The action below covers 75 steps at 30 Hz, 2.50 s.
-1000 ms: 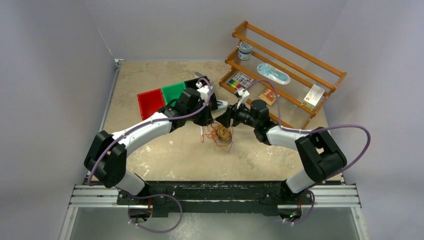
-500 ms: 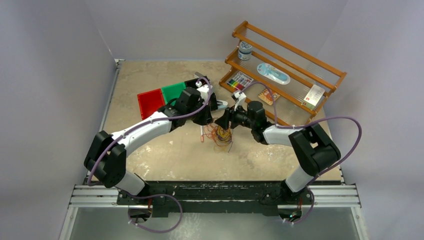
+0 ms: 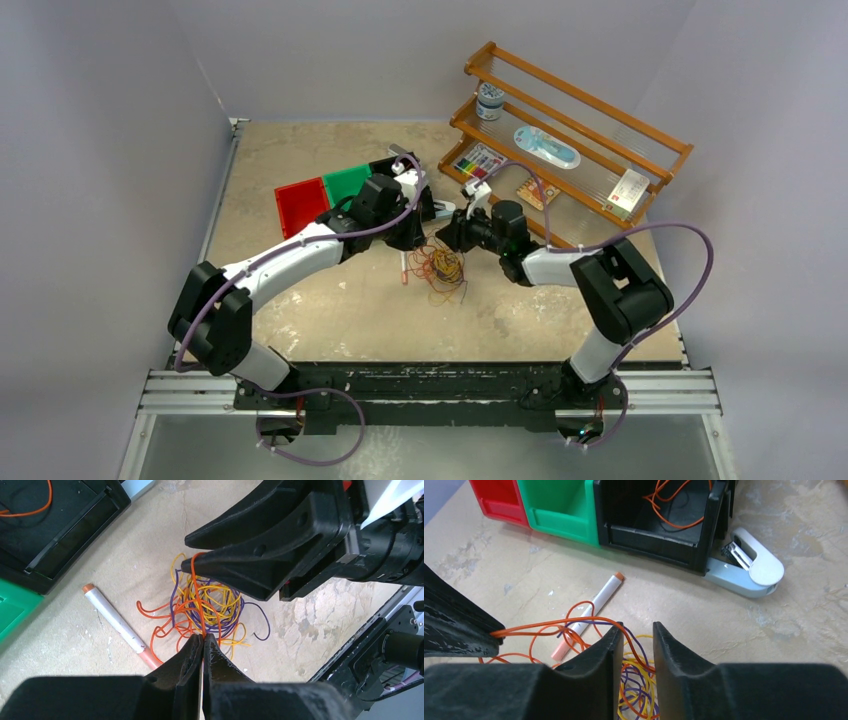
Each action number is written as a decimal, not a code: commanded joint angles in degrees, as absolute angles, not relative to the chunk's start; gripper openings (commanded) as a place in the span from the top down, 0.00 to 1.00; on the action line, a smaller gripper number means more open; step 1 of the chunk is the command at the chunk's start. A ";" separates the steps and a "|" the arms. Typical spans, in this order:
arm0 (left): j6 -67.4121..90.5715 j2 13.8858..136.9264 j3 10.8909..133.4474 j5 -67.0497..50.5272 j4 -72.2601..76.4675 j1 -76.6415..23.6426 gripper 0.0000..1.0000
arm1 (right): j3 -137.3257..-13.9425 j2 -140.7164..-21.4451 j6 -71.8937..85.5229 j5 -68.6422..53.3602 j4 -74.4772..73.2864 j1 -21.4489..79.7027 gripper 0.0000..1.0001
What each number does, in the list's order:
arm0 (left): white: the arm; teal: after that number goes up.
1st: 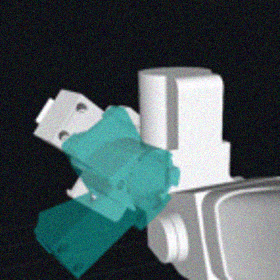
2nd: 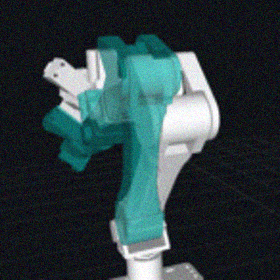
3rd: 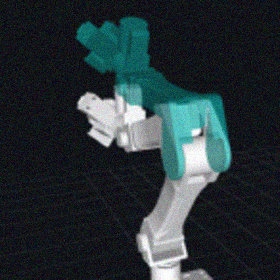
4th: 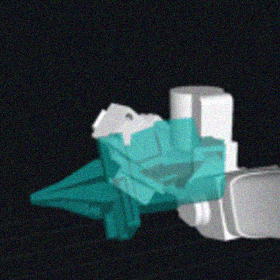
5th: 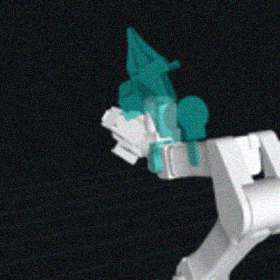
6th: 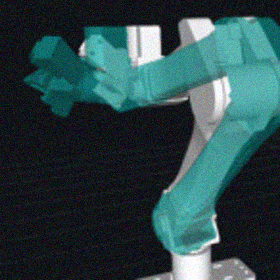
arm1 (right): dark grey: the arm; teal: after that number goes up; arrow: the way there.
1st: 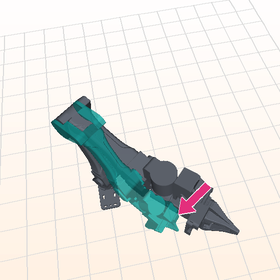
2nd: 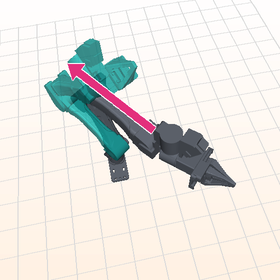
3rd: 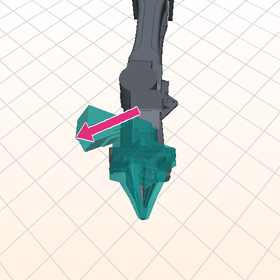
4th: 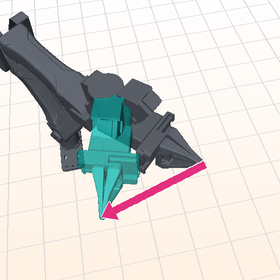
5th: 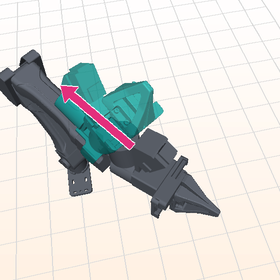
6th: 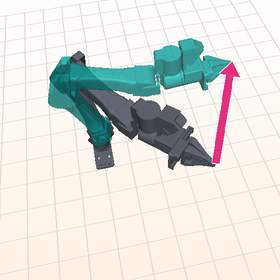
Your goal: Untangle the cables
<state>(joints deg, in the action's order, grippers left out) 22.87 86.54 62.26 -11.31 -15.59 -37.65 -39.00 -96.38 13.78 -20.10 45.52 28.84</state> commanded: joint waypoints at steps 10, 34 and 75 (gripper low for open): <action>23.06 79.15 60.82 -3.34 -11.87 -37.48 0.56 | -40.31 -75.48 8.58 -17.72 36.99 28.97 1.00; 25.41 64.02 52.87 -11.25 21.48 -37.50 0.39 | -60.58 -62.22 20.68 -16.19 16.41 29.00 1.00; 32.22 101.75 44.61 -18.44 44.33 -43.00 0.79 | -95.46 -68.85 15.61 -13.42 10.82 28.98 1.00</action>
